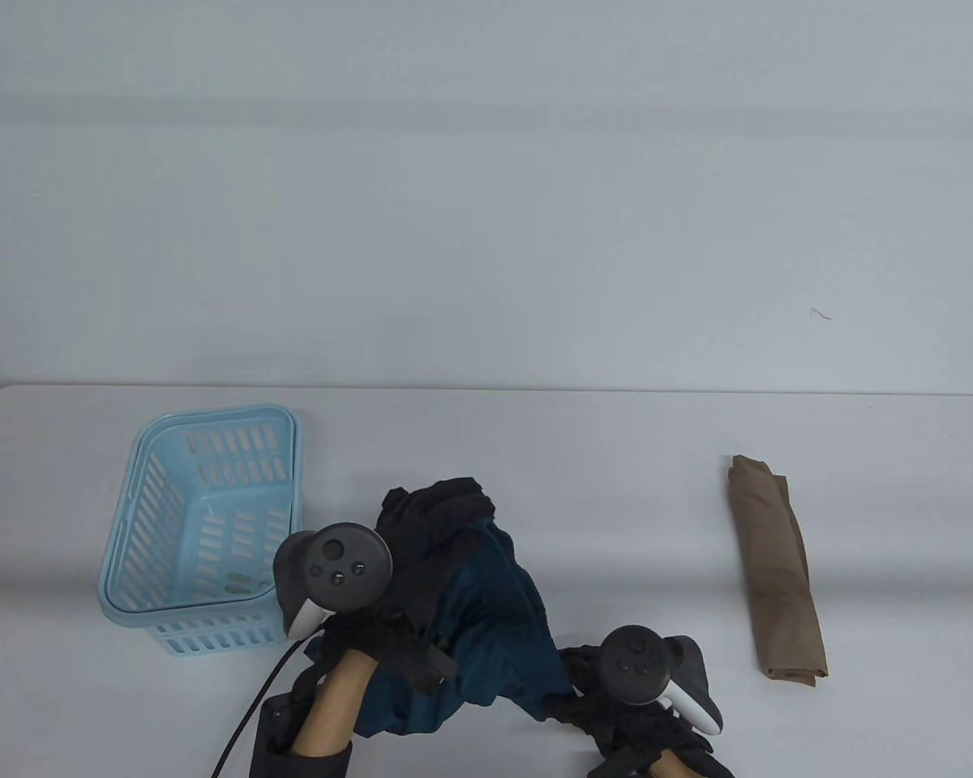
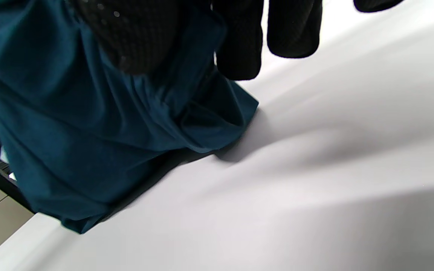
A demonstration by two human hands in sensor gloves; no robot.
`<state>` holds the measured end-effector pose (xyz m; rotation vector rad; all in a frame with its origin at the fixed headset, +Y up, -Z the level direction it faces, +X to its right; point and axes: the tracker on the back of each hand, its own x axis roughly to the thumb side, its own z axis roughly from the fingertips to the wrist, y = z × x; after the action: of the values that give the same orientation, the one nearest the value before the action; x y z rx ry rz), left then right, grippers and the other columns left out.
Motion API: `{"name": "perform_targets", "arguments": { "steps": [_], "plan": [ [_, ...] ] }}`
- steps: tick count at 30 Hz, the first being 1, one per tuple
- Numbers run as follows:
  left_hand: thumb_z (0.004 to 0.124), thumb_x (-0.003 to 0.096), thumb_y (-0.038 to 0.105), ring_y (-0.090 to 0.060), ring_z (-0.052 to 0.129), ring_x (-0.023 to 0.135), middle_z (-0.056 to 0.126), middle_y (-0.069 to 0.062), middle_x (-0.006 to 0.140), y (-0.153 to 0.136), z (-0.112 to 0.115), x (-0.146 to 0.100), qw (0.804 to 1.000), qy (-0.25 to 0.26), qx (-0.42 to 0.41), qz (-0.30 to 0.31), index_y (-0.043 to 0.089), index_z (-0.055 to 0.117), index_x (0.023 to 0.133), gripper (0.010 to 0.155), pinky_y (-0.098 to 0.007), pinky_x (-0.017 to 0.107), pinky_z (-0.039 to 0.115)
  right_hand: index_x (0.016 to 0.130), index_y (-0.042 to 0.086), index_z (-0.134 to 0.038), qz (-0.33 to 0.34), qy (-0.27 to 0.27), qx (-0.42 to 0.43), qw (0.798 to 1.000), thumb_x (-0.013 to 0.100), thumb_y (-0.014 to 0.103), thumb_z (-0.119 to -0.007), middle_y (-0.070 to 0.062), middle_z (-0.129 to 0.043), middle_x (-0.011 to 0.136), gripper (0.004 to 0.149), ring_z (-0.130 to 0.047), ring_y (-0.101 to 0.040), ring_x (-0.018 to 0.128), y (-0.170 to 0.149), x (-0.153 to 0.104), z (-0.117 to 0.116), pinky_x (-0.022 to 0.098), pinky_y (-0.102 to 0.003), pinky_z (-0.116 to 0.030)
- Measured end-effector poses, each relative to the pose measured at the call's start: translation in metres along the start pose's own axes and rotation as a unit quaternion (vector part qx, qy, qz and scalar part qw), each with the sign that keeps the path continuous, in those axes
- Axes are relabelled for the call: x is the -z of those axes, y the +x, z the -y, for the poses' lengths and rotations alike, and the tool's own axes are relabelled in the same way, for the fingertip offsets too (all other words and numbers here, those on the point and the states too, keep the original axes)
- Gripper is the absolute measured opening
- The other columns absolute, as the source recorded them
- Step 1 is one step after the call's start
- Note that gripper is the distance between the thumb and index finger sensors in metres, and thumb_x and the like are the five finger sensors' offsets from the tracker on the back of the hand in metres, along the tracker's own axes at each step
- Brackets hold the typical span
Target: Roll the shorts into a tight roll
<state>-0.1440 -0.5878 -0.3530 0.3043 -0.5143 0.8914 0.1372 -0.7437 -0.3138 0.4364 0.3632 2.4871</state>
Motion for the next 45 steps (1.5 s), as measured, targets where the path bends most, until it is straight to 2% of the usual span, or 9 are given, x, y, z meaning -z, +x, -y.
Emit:
{"name": "perform_targets", "arguments": {
  "steps": [7, 11, 16, 20, 26, 28, 32, 35, 45],
  "plan": [
    [0.068, 0.0539, 0.029, -0.049, 0.077, 0.098, 0.076, -0.02, 0.106, -0.031, -0.011, -0.006, 0.998, 0.041, -0.03, -0.042, 0.015, 0.079, 0.093, 0.043, -0.078, 0.066, 0.041, 0.076, 0.014, -0.083, 0.004, -0.017, -0.006, 1.0, 0.045, 0.045, -0.075, -0.007, -0.081, 0.096, 0.045, -0.07, -0.041, 0.096, -0.002, -0.009, 0.012, 0.067, -0.073, -0.043],
    [0.067, 0.0541, 0.029, -0.049, 0.078, 0.096, 0.076, -0.021, 0.105, -0.046, -0.009, -0.005, 0.996, 0.04, -0.036, -0.068, 0.014, 0.079, 0.093, 0.043, -0.078, 0.066, 0.042, 0.073, 0.012, -0.085, 0.002, -0.059, -0.02, 0.998, 0.048, 0.044, -0.073, -0.006, -0.083, 0.094, 0.042, -0.075, -0.039, 0.094, 0.0, -0.015, 0.023, 0.068, -0.072, -0.046],
    [0.068, 0.0535, 0.028, -0.05, 0.079, 0.095, 0.076, -0.022, 0.105, -0.062, -0.018, -0.006, 0.992, 0.007, -0.074, -0.099, 0.014, 0.078, 0.093, 0.043, -0.077, 0.066, 0.043, 0.077, 0.014, -0.085, -0.021, -0.237, -0.041, 0.97, 0.047, 0.042, -0.075, -0.004, -0.081, 0.097, 0.042, -0.076, -0.037, 0.094, 0.001, -0.024, 0.061, 0.069, -0.07, -0.049],
    [0.069, 0.0531, 0.026, -0.05, 0.078, 0.095, 0.075, -0.022, 0.105, -0.064, -0.031, -0.006, 0.993, -0.014, -0.05, -0.104, 0.013, 0.077, 0.094, 0.043, -0.077, 0.066, 0.043, 0.082, 0.015, -0.081, -0.02, -0.312, 0.008, 0.95, 0.047, 0.038, -0.077, -0.006, -0.076, 0.101, 0.043, -0.074, -0.037, 0.095, 0.006, -0.031, 0.088, 0.069, -0.069, -0.049],
    [0.066, 0.0544, 0.027, -0.05, 0.081, 0.095, 0.076, -0.023, 0.105, -0.044, -0.051, 0.001, 0.996, -0.036, -0.034, -0.071, 0.013, 0.073, 0.095, 0.043, -0.077, 0.066, 0.044, 0.088, 0.018, -0.075, 0.016, -0.311, 0.101, 0.945, 0.049, 0.033, -0.075, -0.016, -0.062, 0.11, 0.042, -0.067, -0.048, 0.099, 0.024, -0.039, 0.148, 0.068, -0.07, -0.05],
    [0.064, 0.0549, 0.027, -0.046, 0.086, 0.091, 0.081, -0.021, 0.101, -0.034, -0.057, 0.005, 0.997, -0.036, -0.037, -0.052, 0.013, 0.071, 0.095, 0.044, -0.077, 0.067, 0.046, 0.089, 0.017, -0.073, 0.036, -0.313, 0.123, 0.941, 0.05, 0.031, -0.074, -0.016, -0.069, 0.107, 0.042, -0.071, -0.049, 0.096, 0.033, -0.043, 0.169, 0.067, -0.067, -0.054],
    [0.063, 0.0556, 0.029, -0.033, 0.098, 0.076, 0.092, -0.012, 0.083, -0.008, -0.074, 0.012, 0.998, -0.011, -0.054, -0.004, 0.012, 0.07, 0.096, 0.044, -0.074, 0.067, 0.053, 0.088, 0.016, -0.074, 0.088, -0.324, 0.16, 0.928, 0.05, 0.03, -0.074, -0.013, -0.085, 0.092, 0.041, -0.095, -0.033, 0.076, 0.05, -0.055, 0.207, 0.061, -0.054, -0.071],
    [0.064, 0.0565, 0.031, -0.03, 0.099, 0.07, 0.093, -0.01, 0.079, 0.014, -0.088, 0.012, 0.995, -0.008, -0.089, 0.033, 0.012, 0.07, 0.096, 0.045, -0.071, 0.067, 0.056, 0.087, 0.014, -0.074, 0.127, -0.328, 0.183, 0.918, 0.049, 0.032, -0.075, -0.012, -0.089, 0.084, 0.042, -0.099, -0.026, 0.063, 0.06, -0.07, 0.23, 0.056, -0.048, -0.075],
    [0.067, 0.0571, 0.033, -0.027, 0.101, 0.067, 0.096, -0.009, 0.078, 0.069, -0.121, -0.003, 0.984, -0.041, -0.143, 0.102, 0.012, 0.073, 0.096, 0.045, -0.068, 0.067, 0.061, 0.086, 0.012, -0.078, 0.226, -0.292, 0.206, 0.906, 0.049, 0.035, -0.076, -0.011, -0.095, 0.072, 0.043, -0.1, -0.018, 0.044, 0.085, -0.116, 0.269, 0.045, -0.04, -0.081]
  ]
}}
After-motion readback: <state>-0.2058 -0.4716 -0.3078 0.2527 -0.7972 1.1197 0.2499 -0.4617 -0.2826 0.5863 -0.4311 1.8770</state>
